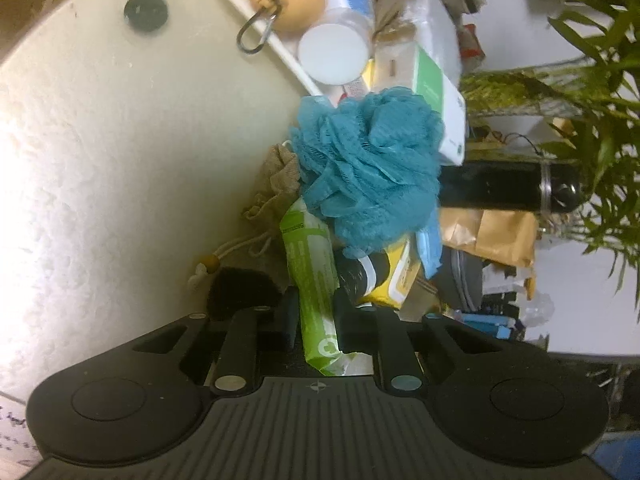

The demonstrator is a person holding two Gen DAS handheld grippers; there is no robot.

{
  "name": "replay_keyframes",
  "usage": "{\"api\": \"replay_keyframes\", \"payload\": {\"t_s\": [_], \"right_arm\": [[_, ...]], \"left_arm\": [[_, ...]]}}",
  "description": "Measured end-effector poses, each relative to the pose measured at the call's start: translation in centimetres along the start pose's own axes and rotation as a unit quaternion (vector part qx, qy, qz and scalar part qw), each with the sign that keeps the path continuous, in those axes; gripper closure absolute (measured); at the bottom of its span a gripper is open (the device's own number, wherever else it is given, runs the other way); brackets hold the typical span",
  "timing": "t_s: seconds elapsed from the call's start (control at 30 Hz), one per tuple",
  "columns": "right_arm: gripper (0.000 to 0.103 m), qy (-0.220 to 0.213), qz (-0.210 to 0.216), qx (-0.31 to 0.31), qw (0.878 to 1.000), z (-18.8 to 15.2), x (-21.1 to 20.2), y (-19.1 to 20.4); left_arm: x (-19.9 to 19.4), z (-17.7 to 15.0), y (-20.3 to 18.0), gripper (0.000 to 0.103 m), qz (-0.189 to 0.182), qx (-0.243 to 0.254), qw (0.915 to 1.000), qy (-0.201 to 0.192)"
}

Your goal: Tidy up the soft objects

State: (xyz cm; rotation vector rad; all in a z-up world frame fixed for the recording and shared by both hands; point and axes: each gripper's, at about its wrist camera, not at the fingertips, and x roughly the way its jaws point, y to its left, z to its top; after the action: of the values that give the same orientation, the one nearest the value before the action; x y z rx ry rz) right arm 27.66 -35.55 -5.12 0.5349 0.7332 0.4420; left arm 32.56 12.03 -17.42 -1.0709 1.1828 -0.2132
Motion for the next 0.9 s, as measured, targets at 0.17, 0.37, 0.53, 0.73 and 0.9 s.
{"api": "replay_keyframes", "payload": {"t_s": [0.17,0.37,0.53,0.73,0.9], "right_arm": [[0.096,-0.004,0.005,-0.013,1.000,0.1,-0.3,0.6],[0.096,-0.019,0.012,-0.023,0.999,0.4,-1.1,1.2],[0.096,-0.028,0.022,-0.027,0.999,0.8,-2.1,2.0],[0.096,-0.025,0.037,-0.035,0.998,0.4,-4.3,3.9],[0.096,-0.016,0.051,-0.042,0.998,0.0,-6.9,5.6]], "left_arm": [[-2.0,-1.1,-1.3,0.086,0.002,0.025,0.9995,-0.017],[-5.0,-3.2,-4.2,0.087,0.000,0.103,0.9935,-0.048],[-7.4,-5.1,-7.1,0.087,0.007,0.165,0.9833,-0.076],[-10.8,-7.7,-10.2,0.087,0.004,0.217,0.9707,-0.103],[-13.5,-10.8,-12.4,0.087,0.012,0.269,0.9551,-0.123]]}}
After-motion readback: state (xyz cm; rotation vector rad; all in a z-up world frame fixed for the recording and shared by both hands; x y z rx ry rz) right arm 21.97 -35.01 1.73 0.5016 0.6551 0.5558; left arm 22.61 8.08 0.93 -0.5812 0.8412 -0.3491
